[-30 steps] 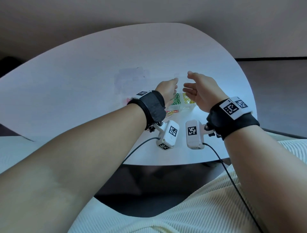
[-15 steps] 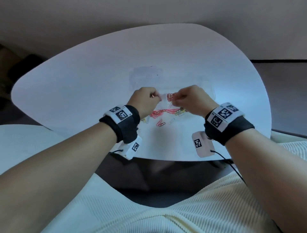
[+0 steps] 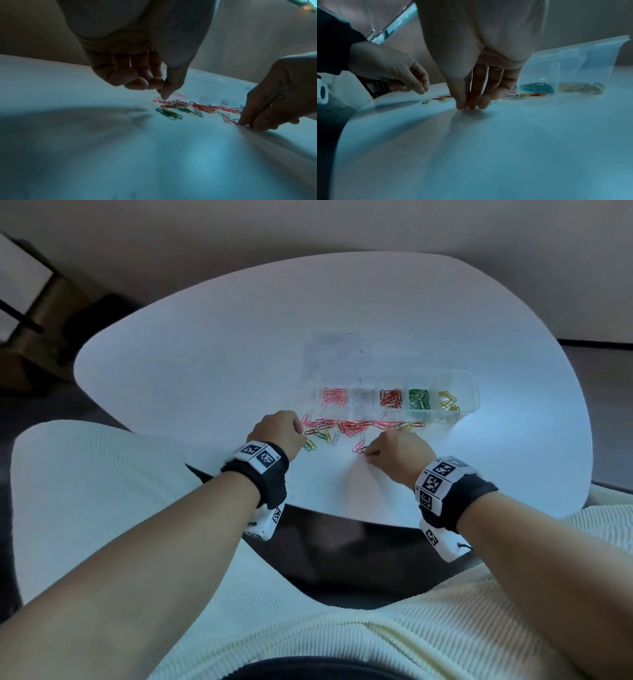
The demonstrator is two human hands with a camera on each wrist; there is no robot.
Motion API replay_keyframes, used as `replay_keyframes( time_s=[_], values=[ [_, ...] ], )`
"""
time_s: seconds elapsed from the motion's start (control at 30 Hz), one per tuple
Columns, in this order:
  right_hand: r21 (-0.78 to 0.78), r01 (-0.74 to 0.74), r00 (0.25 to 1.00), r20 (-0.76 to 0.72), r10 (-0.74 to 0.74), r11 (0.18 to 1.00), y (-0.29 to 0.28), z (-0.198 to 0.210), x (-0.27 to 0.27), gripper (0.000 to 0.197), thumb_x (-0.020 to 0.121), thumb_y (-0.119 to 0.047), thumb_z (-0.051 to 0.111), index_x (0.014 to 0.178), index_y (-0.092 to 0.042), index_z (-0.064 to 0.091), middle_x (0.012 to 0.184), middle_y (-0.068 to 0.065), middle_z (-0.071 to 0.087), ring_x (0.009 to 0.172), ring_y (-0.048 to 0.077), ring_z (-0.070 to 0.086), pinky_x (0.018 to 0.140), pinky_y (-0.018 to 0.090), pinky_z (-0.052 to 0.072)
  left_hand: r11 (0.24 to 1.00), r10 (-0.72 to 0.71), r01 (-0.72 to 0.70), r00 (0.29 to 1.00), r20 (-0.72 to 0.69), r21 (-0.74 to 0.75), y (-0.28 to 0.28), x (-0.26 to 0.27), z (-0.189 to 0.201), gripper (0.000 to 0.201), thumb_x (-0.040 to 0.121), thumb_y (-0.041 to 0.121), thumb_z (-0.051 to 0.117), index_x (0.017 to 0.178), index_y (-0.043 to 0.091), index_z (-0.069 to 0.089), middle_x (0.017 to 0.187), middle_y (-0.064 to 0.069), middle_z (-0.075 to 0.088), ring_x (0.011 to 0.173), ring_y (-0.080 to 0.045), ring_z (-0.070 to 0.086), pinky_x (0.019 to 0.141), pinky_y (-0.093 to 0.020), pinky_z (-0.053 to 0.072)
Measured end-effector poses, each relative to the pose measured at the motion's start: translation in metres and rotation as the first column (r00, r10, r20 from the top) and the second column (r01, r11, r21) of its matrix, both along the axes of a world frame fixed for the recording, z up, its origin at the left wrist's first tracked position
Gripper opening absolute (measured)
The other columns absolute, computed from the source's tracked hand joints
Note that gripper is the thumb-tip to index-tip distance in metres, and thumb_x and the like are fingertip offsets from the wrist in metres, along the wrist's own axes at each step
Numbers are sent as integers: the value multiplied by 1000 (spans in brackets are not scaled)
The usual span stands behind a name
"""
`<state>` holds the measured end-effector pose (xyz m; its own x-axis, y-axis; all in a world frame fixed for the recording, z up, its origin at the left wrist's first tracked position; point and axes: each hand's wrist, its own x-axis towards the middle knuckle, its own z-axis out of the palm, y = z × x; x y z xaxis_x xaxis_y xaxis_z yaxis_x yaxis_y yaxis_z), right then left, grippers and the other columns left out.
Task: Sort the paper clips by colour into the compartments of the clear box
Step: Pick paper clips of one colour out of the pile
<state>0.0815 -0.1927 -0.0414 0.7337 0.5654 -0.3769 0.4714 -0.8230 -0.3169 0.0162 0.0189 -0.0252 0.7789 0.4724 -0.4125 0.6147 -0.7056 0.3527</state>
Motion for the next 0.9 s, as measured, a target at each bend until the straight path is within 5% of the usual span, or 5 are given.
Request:
replay_keyframes(
  time_s=[0.27,0.63,0.8,0.9],
  values=[
    [45,76,997,-22,-75,996,-8,0,3,13,85,-18,64,89,-23,75,92,1,72,82,22,64,72,34,56,988,105,-100,994,40,-114,0,-6,-20,34,80,36,71,109,20,61,114,-1,64,95,-20,60,80,-28,48],
    [63,6,1000,4,-6,998,2,-5,-3,26,88,-21,60,113,-26,68,101,-2,69,92,20,64,74,33,55,992,85,-79,995,53,-100,-1,-4,-16,20,83,13,69,102,17,68,106,-6,70,96,-25,65,83,-30,52],
    [63,-82,996,36,79,995,27,1,-14,36,94,-21,47,126,-26,61,123,0,64,107,23,61,84,35,52,997,10,-8,1000,24,-79,-6,-5,-11,22,83,7,63,101,19,65,106,-4,68,96,-25,63,74,-26,46],
    [13,-126,991,42,126,992,53,6,-19,37,94,-20,44,127,-25,60,119,4,63,106,27,60,77,33,49,997,-10,10,1000,-10,-76,-8,-7,-11,24,81,9,64,102,20,65,109,-3,67,99,-25,63,76,-25,45]
  ],
)
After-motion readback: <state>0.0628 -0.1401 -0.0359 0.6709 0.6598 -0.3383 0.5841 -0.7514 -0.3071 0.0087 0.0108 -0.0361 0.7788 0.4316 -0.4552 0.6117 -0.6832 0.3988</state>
